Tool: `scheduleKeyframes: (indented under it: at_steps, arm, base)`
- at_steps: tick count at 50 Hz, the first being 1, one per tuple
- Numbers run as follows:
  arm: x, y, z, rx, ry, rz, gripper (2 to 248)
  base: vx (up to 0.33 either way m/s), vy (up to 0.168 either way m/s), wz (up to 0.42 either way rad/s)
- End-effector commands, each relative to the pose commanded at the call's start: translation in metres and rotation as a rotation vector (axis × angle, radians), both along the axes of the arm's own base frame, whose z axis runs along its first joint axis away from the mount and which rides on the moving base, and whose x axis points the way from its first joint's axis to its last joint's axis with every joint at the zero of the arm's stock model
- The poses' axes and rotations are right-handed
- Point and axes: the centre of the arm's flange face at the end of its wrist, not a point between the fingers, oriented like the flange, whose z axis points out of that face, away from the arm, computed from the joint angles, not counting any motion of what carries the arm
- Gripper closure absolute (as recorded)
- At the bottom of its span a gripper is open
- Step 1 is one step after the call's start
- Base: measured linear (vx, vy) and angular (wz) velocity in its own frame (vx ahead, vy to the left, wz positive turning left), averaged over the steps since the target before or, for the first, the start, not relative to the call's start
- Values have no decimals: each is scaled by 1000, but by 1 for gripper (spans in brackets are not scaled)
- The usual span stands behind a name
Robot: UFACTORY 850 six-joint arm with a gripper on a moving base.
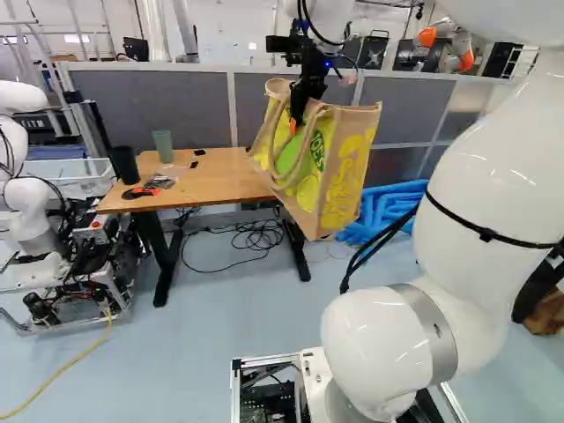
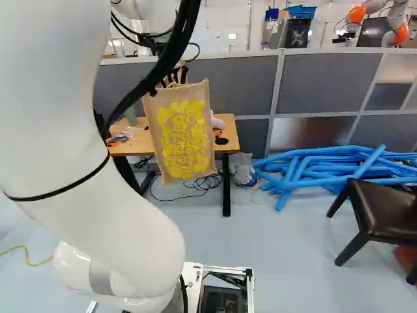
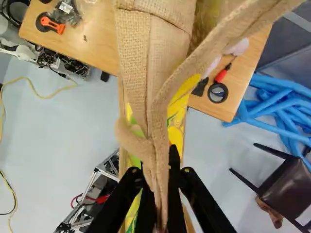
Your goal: Pick up the bag on the ground and place it on the table
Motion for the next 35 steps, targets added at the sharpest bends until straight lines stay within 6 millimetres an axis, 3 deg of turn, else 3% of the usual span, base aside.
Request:
scheduleKeyframes:
  at_steps: [16, 35]
  arm:
    - [0, 0, 0, 0, 0, 0, 227]
    - [0, 0, 0, 0, 0, 0, 227]
  base:
    - [46, 198, 93]
    - [108, 124, -15]
